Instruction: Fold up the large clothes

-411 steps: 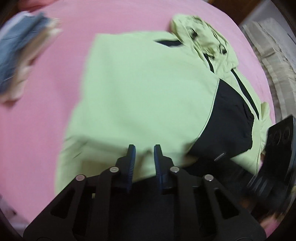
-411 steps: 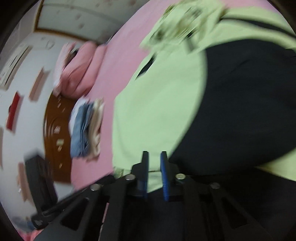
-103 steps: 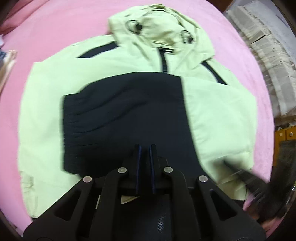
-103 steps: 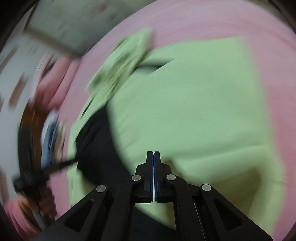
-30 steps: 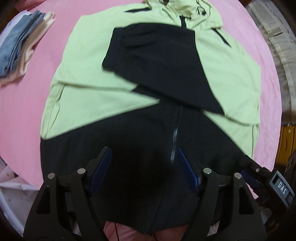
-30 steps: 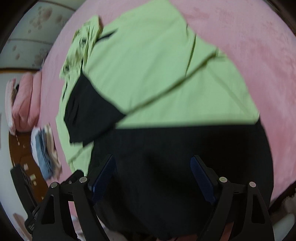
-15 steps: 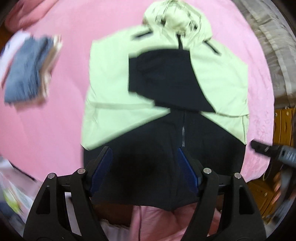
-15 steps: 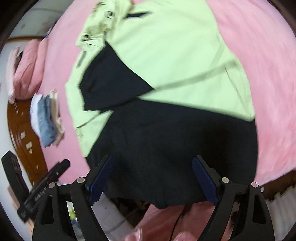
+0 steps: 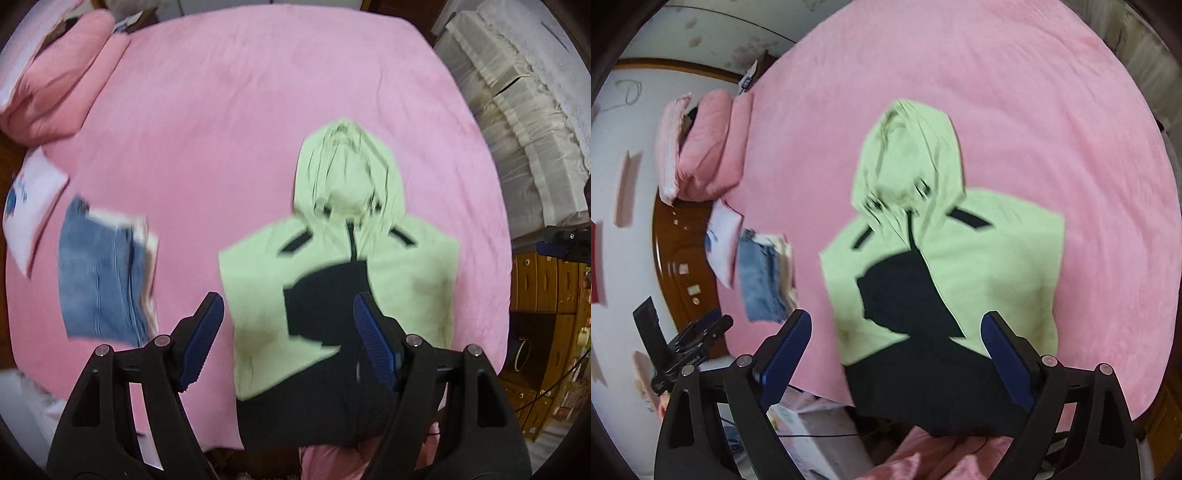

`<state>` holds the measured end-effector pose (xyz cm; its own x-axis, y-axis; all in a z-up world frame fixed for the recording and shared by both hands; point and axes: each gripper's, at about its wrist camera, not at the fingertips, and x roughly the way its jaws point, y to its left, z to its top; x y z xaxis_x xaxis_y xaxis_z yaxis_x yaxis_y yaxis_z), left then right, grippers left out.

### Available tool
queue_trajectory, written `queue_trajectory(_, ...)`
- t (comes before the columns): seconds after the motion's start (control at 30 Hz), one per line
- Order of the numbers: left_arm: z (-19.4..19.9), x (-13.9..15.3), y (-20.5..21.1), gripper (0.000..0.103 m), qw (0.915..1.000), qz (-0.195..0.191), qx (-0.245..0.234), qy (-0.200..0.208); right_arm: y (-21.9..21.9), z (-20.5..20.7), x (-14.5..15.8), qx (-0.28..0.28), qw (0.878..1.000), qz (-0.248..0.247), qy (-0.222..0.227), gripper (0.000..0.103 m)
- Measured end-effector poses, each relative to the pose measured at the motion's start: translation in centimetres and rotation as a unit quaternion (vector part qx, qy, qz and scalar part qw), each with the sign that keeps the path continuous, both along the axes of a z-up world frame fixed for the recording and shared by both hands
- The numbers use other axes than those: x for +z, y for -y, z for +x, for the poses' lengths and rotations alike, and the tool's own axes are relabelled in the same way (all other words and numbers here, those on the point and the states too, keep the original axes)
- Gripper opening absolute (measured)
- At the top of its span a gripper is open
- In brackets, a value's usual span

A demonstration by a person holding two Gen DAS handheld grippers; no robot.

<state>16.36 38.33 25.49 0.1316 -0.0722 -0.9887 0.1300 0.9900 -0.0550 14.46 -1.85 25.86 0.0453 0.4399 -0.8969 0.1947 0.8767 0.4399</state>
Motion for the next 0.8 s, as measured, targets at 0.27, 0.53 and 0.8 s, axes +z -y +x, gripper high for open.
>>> queue_trajectory(0.27,13.9,-4.7,4.0,0.072,0.9951,-0.092,-0.025,0.029,0.6,12.4,-2.3,-0.052,0.998,0.035,0.018,0.096)
queue_trajectory(0.53,23.0,-18.6,3.2,0.072,0.9826,-0.168,0.075,0.029,5.1,21.3,-15.7,-0.147,0.986,0.067,0.049,0.096)
queue_trajectory(0.8,26.7,-31.4,0.5,0.072,0.9564,-0.230,0.180,-0.013,7.5,25.7,-25.2,-0.170,0.981,0.050,0.076,0.079)
